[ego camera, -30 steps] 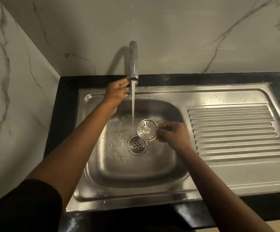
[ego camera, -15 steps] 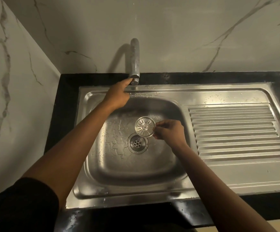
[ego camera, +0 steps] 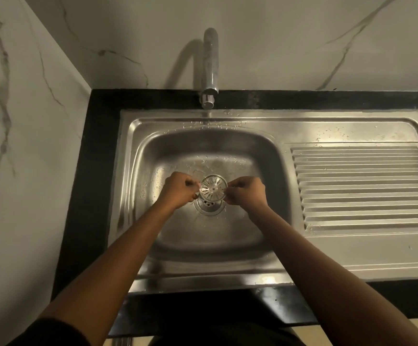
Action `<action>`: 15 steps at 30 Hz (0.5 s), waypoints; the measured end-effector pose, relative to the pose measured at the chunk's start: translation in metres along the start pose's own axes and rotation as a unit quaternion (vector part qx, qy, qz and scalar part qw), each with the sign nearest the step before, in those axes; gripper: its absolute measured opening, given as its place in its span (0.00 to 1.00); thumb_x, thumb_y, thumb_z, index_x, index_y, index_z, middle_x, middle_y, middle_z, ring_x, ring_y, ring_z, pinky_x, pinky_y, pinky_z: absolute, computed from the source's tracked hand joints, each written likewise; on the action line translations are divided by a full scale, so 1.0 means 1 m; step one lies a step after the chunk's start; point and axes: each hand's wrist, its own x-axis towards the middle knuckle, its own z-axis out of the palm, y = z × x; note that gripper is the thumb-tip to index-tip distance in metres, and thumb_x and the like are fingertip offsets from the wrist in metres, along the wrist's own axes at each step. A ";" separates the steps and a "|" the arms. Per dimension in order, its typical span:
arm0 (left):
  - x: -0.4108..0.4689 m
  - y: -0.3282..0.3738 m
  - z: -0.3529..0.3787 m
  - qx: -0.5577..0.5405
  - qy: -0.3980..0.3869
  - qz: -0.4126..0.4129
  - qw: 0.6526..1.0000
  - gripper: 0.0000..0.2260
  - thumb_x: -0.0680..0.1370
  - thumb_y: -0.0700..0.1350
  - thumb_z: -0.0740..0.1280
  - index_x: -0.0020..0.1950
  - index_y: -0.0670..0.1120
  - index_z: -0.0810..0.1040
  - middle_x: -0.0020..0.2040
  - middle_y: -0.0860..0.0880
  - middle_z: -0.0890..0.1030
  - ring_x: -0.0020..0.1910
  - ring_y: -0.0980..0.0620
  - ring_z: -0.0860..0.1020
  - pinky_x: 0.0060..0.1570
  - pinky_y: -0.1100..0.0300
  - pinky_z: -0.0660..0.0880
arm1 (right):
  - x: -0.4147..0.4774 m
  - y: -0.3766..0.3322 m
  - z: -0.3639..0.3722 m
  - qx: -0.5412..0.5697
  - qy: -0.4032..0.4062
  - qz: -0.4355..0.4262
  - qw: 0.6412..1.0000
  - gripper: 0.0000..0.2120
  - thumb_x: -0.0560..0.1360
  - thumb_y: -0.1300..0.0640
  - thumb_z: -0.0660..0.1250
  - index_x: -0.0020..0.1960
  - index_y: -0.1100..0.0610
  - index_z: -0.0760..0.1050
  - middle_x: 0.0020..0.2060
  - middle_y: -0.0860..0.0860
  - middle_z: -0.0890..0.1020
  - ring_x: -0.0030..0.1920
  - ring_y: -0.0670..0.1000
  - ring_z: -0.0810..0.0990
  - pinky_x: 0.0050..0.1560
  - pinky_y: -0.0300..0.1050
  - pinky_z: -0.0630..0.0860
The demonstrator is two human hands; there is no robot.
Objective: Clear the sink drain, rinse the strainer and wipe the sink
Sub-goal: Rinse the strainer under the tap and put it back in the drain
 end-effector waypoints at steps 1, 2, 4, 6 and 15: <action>0.000 -0.006 0.005 -0.005 0.007 -0.015 1.000 0.03 0.81 0.39 0.74 0.52 0.42 0.87 0.48 0.41 0.89 0.41 0.46 0.89 0.49 0.47 0.87 | 0.003 0.003 0.004 -0.003 -0.005 0.008 1.000 0.04 0.71 0.70 0.77 0.44 0.63 0.85 0.34 0.58 0.86 0.30 0.52 0.87 0.36 0.46 0.86; 0.002 -0.011 0.009 -0.007 0.015 -0.030 0.999 0.03 0.80 0.38 0.74 0.48 0.44 0.87 0.46 0.41 0.89 0.40 0.45 0.89 0.48 0.47 0.87 | 0.006 0.006 0.008 -0.006 -0.009 0.017 1.000 0.05 0.71 0.71 0.77 0.43 0.63 0.85 0.34 0.58 0.86 0.29 0.52 0.87 0.35 0.46 0.86; 0.006 -0.021 0.017 -0.005 0.027 -0.055 0.998 0.07 0.79 0.37 0.74 0.43 0.46 0.86 0.43 0.41 0.89 0.41 0.44 0.89 0.46 0.49 0.87 | 0.013 0.012 0.016 -0.013 -0.019 0.033 0.999 0.07 0.71 0.71 0.77 0.40 0.61 0.85 0.33 0.57 0.85 0.27 0.49 0.85 0.32 0.42 0.83; 0.011 -0.030 0.025 -0.006 0.040 -0.072 0.997 0.07 0.79 0.36 0.74 0.42 0.45 0.86 0.41 0.41 0.88 0.39 0.45 0.89 0.43 0.52 0.87 | 0.021 0.019 0.024 -0.021 -0.025 0.047 0.998 0.08 0.71 0.71 0.76 0.40 0.60 0.84 0.33 0.57 0.85 0.26 0.48 0.84 0.30 0.39 0.81; 0.030 -0.056 0.052 -0.059 0.066 -0.137 0.987 0.02 0.77 0.33 0.76 0.45 0.39 0.87 0.40 0.39 0.88 0.39 0.42 0.89 0.41 0.52 0.88 | 0.049 0.060 0.046 -0.044 -0.018 0.101 0.994 0.08 0.72 0.71 0.75 0.51 0.66 0.86 0.43 0.63 0.87 0.39 0.59 0.87 0.41 0.50 0.87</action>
